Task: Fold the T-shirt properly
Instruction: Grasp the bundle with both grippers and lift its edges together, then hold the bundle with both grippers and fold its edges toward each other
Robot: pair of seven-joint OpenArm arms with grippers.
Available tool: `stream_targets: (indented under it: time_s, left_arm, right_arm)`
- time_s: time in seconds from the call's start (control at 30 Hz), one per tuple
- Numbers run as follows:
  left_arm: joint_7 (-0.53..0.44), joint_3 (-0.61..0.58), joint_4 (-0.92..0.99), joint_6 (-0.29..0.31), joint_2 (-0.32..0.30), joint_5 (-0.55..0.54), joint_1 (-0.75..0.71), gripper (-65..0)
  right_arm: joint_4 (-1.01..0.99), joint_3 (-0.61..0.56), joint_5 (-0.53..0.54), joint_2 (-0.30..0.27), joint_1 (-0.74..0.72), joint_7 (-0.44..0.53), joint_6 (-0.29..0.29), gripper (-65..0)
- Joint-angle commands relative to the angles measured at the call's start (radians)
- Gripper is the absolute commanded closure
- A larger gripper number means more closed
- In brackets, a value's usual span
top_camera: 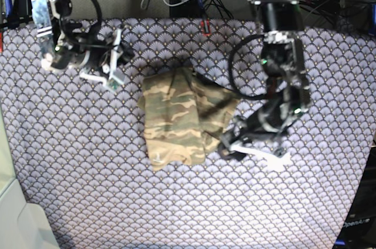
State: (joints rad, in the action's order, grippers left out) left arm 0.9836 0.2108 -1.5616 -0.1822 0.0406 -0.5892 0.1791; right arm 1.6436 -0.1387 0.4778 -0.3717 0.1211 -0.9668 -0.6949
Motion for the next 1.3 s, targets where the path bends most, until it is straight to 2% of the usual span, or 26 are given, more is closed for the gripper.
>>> stream_targets:
  time_s: [0.0, 0.17, 0.33, 0.5, 0.67, 0.73, 0.97, 1.13, 1.27]
  left_arm:
    - [-0.001, 0.025, -0.03, 0.006, -0.021, -0.01, -0.01, -42.0]
    - [-0.001, 0.144, -0.052, 0.006, -0.028, -0.01, -0.151, -42.0]
    - [-0.002, 0.118, -0.101, 0.006, 0.002, -0.01, -0.278, -42.0]
    - [-0.002, 0.08, -0.13, 0.006, 0.063, -0.002, -0.349, -42.0]
    - [-0.004, 0.074, -0.121, 0.006, 0.091, -0.001, -0.352, -42.0]
    - [-0.004, 0.077, -0.121, 0.006, 0.1, -0.001, -0.344, -42.0]
    - [-0.033, 0.075, -0.118, 0.006, 0.111, 0.001, -0.321, -42.0]
    - [-0.102, 0.075, -0.032, 0.006, 0.111, -0.008, -0.303, -42.0]
    - [-0.111, 0.074, 0.048, 0.006, 0.112, -0.008, -0.257, -42.0]
  right_arm:
    - [0.019, 0.007, 0.014, -0.019, -0.014, 0.018, -0.003, -11.5]
    - [0.022, 0.05, 0.019, -0.028, -0.087, 0.003, -0.003, -11.5]
    - [0.103, 0.063, 0.02, -0.019, -0.197, -0.088, -0.003, -11.5]
    - [0.206, 0.057, 0.02, 0.053, -0.271, -0.146, -0.003, -11.2]
    - [0.178, 0.044, 0.019, 0.138, -0.28, -0.137, -0.003, -11.4]
    - [0.132, 0.007, 0.015, 0.156, -0.295, -0.116, -0.003, -11.3]
    - [-0.067, -0.131, 0.012, 0.152, -0.327, 0.026, -0.003, -11.2]
    - [-0.224, -0.171, 0.014, 0.132, -0.372, 0.082, -0.003, -11.2]
    - [-0.306, -0.177, 0.012, 0.118, -0.374, 0.141, -0.003, -11.4]
